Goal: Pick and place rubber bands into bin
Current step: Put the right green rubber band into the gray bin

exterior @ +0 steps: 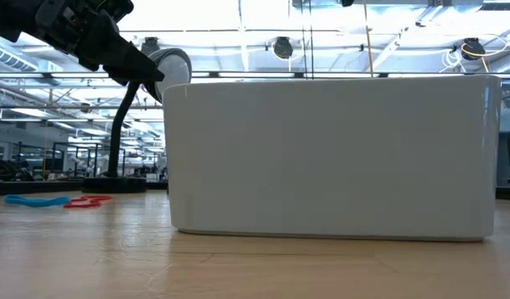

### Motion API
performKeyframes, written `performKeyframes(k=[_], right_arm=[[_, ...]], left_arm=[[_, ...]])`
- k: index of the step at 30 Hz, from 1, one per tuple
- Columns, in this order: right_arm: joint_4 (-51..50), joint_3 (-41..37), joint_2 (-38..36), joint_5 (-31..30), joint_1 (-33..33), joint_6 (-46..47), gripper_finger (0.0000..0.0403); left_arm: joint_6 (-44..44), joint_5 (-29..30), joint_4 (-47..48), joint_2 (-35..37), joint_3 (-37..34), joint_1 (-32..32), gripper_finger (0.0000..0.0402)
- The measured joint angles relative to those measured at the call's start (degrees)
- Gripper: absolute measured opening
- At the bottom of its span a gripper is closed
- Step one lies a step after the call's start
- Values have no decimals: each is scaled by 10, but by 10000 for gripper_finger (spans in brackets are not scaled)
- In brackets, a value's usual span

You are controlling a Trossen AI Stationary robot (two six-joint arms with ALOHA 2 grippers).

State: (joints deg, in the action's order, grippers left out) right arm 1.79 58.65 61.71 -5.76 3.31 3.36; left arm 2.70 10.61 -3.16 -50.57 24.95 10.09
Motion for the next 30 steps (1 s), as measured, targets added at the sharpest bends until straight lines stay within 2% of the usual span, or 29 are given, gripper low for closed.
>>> performKeyframes(k=[10,18,30], right_arm=[[-6,0,57,124,68,31,0],[-22,0,160,133,118,31,0],[-34,0,315,150,133,29,0]], left_arm=[[0,0,0,0,0,0,184],[1,0,0,0,0,0,184],[1,0,1,0,0,0,184]])
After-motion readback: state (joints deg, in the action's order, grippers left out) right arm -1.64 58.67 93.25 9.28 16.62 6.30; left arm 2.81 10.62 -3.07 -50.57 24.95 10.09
